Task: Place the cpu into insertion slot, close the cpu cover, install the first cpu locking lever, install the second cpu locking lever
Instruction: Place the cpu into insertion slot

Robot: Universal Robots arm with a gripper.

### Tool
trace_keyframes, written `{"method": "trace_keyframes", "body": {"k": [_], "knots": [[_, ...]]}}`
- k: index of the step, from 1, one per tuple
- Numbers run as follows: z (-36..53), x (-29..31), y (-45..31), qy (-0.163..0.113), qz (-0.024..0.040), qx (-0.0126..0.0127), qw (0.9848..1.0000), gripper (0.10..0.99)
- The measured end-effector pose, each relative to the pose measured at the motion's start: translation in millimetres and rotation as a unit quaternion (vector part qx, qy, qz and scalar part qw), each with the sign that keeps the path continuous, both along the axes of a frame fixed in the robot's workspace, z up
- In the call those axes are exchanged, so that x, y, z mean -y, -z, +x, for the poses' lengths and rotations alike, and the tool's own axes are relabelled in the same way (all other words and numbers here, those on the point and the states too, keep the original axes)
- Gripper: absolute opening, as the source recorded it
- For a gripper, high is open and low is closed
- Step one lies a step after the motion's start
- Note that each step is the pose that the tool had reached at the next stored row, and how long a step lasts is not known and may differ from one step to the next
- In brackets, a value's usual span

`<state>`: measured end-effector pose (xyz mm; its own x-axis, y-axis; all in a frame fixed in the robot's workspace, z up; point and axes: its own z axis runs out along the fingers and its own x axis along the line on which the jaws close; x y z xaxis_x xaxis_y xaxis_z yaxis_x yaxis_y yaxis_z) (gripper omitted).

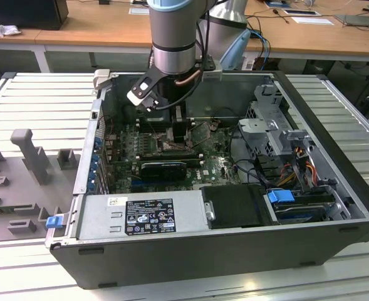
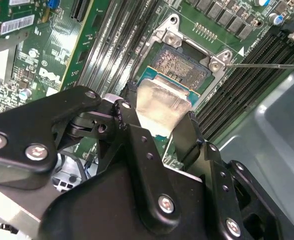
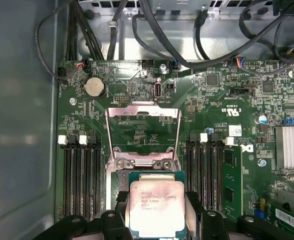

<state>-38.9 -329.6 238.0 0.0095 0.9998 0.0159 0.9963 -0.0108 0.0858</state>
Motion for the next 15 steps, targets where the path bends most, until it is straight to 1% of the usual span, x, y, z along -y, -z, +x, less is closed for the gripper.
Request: {"method": "trace_keyframes", "body": {"k": [4,7,9,13,15], "knots": [[-1.8,-0.1,3.7,0.000,0.0000,0.0000,1.0000,0.529],[-3.1,-1.9,10.5,-0.001,0.0000,0.0000,1.0000,0.529],[-6.7,-2.2,15.5,-0.004,0.0001,0.0000,1.0000,0.529],[-8.6,-2.5,16.7,-0.004,0.0001,0.0001,1.0000,0.529],[-8.6,-4.2,19.0,-0.004,0.0000,0.0000,1.0000,0.529]]}}
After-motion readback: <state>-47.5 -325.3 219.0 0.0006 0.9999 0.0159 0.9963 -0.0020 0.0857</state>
